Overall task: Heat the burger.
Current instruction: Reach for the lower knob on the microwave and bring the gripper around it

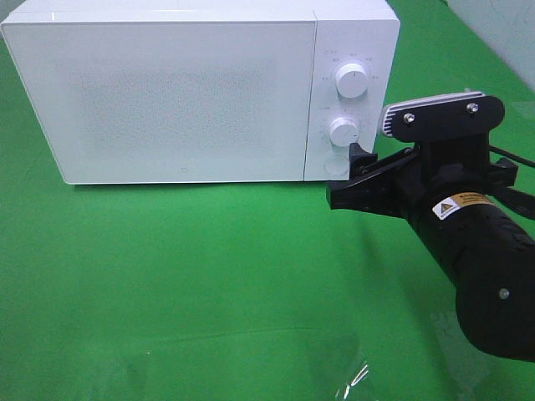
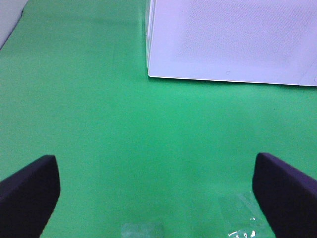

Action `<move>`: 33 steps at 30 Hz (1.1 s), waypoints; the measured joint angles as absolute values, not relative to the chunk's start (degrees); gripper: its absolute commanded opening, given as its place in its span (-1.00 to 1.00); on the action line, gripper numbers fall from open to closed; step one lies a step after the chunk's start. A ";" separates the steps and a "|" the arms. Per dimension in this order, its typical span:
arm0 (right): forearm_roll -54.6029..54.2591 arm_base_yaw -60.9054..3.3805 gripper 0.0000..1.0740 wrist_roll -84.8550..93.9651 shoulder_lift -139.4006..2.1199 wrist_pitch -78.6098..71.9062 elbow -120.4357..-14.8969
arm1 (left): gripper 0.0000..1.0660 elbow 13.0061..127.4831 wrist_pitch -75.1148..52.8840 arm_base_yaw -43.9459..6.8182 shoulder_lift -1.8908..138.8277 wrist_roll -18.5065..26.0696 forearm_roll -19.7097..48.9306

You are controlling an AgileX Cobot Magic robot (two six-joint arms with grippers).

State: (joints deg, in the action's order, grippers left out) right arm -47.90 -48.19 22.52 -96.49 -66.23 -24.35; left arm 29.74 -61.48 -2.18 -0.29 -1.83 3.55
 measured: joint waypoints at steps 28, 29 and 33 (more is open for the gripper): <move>-44.46 -45.09 0.34 17.30 -101.70 -66.63 -29.79 | 0.83 29.74 -61.48 -2.18 -0.29 -1.83 3.55; -43.49 -44.12 0.34 17.30 -103.19 -65.95 -31.05 | 0.83 29.74 -61.48 -2.18 -0.29 -1.83 3.55; -42.74 -42.91 0.34 17.30 -105.48 -65.43 -33.06 | 0.83 29.74 -61.48 -2.18 -0.29 -1.83 3.55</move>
